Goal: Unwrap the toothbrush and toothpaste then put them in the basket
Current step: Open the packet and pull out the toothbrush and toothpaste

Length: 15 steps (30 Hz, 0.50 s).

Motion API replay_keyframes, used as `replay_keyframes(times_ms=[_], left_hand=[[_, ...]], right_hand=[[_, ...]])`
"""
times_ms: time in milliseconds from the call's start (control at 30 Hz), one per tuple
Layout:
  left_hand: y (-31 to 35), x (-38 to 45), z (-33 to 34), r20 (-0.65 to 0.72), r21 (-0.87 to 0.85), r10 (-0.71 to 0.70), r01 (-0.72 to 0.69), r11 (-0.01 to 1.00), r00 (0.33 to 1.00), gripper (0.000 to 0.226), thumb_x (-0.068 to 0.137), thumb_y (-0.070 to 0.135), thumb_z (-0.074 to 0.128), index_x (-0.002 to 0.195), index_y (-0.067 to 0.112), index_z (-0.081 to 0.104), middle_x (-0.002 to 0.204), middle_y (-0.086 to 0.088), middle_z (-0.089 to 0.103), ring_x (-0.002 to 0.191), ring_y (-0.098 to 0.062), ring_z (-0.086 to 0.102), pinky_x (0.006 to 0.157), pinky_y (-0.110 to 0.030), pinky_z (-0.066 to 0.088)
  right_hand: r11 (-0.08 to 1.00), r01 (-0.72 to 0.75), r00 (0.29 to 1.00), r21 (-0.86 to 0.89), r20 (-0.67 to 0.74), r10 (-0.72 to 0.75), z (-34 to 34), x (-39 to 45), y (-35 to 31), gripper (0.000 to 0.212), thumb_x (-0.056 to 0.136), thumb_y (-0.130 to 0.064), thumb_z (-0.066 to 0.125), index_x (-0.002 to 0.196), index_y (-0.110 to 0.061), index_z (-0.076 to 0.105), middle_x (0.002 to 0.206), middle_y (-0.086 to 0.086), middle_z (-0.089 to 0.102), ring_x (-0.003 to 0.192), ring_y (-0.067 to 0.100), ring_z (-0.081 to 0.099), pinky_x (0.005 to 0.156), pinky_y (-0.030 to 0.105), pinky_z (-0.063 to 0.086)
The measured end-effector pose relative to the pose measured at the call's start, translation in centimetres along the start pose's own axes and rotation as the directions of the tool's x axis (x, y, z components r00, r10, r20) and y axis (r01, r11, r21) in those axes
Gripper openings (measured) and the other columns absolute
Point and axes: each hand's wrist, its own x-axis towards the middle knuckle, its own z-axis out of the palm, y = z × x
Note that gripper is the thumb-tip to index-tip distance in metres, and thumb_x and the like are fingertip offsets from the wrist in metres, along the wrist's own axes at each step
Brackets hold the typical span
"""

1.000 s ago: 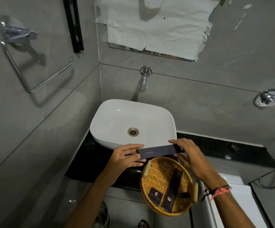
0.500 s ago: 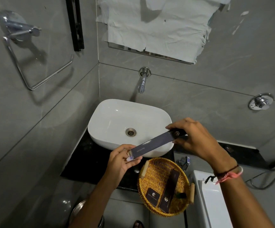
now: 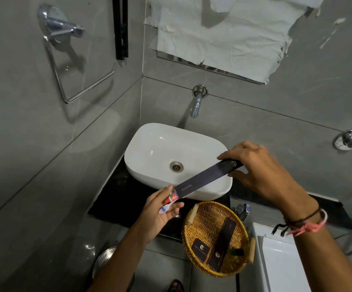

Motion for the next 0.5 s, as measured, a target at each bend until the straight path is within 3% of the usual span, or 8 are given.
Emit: replay_keyframes(times_ms=[167, 233, 367, 500], left_hand=[[-0.1, -0.9, -1.0, 0.025, -0.015, 0.049, -0.049, 0.999, 0.998, 0.05, 0.072, 0.036, 0.088, 0.114, 0.011, 0.077, 0.1, -0.01, 0.079, 0.078, -0.016, 0.075, 0.062, -0.023, 0.063], [0.3, -1.6, -1.8, 0.023, -0.022, 0.066, -0.065, 0.998, 0.998, 0.045, 0.078, 0.032, 0.083, 0.117, 0.01, 0.076, 0.101, -0.009, 0.08, 0.079, -0.014, 0.074, 0.065, -0.021, 0.063], [0.9, -3.6, -4.2, -0.13, 0.033, 0.096, -0.092, 0.995, 0.987, 0.026, 0.087, 0.02, 0.07, 0.108, 0.008, 0.08, 0.093, -0.007, 0.081, 0.074, -0.013, 0.075, 0.064, -0.017, 0.061], [1.4, -7.9, -7.9, -0.309, 0.025, 0.169, -0.17, 0.985, 0.936, 0.022, 0.1, 0.006, 0.058, 0.106, 0.014, 0.078, 0.084, 0.011, 0.082, 0.075, 0.004, 0.076, 0.064, -0.006, 0.058]], right_hand=[[0.999, 0.026, 1.0, 0.038, -0.006, -0.026, -1.0, 0.8, -1.1, 0.055, 0.078, -0.014, 0.08, 0.125, -0.036, 0.062, 0.116, -0.003, 0.061, 0.11, 0.018, 0.059, 0.096, 0.041, 0.051], [0.998, 0.043, 0.999, 0.046, 0.001, -0.043, -1.2, 1.0, -1.3, 0.054, 0.078, -0.014, 0.081, 0.124, -0.037, 0.062, 0.114, -0.004, 0.06, 0.107, 0.019, 0.06, 0.094, 0.04, 0.052], [0.996, 0.061, 0.998, 0.065, 0.015, -0.062, -0.6, 1.4, -2.5, 0.05, 0.08, -0.013, 0.079, 0.123, -0.034, 0.064, 0.113, -0.002, 0.063, 0.107, 0.02, 0.059, 0.091, 0.041, 0.053], [0.995, 0.011, 1.0, 0.098, -0.012, -0.01, 0.8, 1.4, -4.1, 0.046, 0.076, -0.017, 0.083, 0.117, -0.03, 0.067, 0.107, 0.001, 0.07, 0.1, 0.024, 0.064, 0.083, 0.046, 0.055]])
